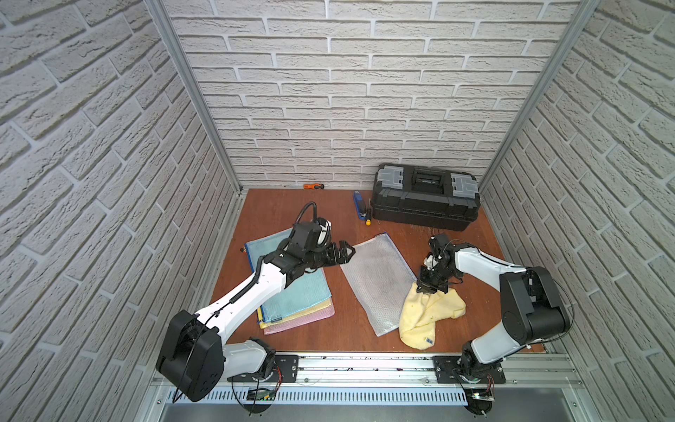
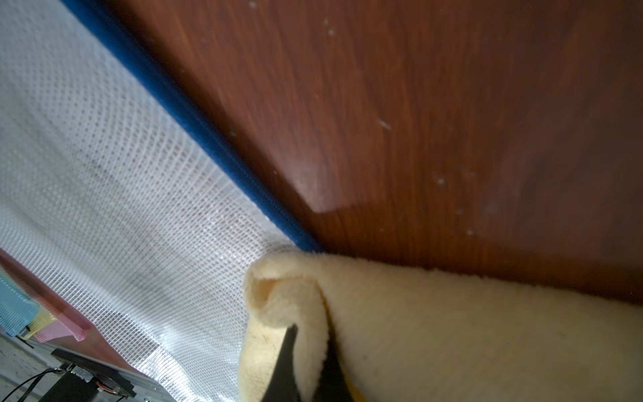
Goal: Wipe the document bag
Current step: Wipe the dirt from the document bag.
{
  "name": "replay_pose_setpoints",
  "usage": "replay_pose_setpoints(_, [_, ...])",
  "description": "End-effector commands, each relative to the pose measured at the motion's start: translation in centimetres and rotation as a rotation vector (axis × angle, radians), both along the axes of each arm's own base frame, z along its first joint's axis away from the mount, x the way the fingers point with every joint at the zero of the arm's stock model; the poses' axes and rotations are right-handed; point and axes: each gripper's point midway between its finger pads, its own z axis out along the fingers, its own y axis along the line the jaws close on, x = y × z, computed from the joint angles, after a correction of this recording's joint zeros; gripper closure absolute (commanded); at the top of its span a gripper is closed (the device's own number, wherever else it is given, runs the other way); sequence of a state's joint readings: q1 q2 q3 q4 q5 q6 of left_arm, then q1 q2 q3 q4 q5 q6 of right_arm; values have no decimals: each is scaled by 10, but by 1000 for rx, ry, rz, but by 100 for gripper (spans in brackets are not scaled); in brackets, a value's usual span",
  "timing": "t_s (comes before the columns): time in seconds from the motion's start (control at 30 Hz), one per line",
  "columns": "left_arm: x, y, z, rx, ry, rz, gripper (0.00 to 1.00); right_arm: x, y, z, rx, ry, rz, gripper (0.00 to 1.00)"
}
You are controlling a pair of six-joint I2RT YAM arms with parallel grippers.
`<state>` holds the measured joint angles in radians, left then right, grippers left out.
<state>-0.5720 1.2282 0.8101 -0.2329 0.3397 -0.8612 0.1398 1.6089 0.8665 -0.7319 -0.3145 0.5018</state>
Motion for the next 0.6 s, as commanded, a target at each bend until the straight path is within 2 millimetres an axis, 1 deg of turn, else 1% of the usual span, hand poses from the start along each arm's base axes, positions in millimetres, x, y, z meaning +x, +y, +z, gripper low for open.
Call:
replay_pose_setpoints(0.0, [-22,-12,11,-175,49,47,2,14,3,3,5,-49,29,98])
replay_pose_setpoints(0.03, [-22,-11,17,-209,27,62,2,15,2,4,-3,-54,30,98])
replay_pose_setpoints(0.1, [-18,-6,38,-286,-60,105,2,17,0,6,-15,-58,38,98])
replay_pose_setpoints(0.13, [-16,0,51,-333,-110,145,2,18,0,8,-18,-63,41,98])
replay_pose_setpoints(0.17, [-13,8,66,-389,-173,192,2,18,0,10,-20,-65,46,98])
replay_pose_setpoints(0.27, [-11,37,96,-540,-333,328,2,20,-2,17,-27,-78,53,98])
replay_pose_setpoints(0.33, [-15,52,103,-630,-375,385,2,20,-3,22,-35,-87,56,98])
replay_pose_setpoints(0.4, [-20,56,106,-694,-404,374,2,20,-5,26,-44,-94,54,98])
replay_pose_setpoints(0.43, [-21,55,105,-704,-403,360,8,19,-6,27,-49,-98,52,98])
replay_pose_setpoints(0.47, [-21,52,98,-696,-370,352,17,18,-6,29,-48,-102,50,98])
replay_pose_setpoints(0.5, [-21,48,92,-675,-328,345,23,17,-6,30,-50,-102,49,98])
replay_pose_setpoints(0.53, [-22,43,84,-645,-277,332,24,15,-7,31,-53,-106,47,98])
replay_pose_setpoints(0.57, [-21,35,68,-591,-210,321,18,14,-8,32,-56,-109,46,98])
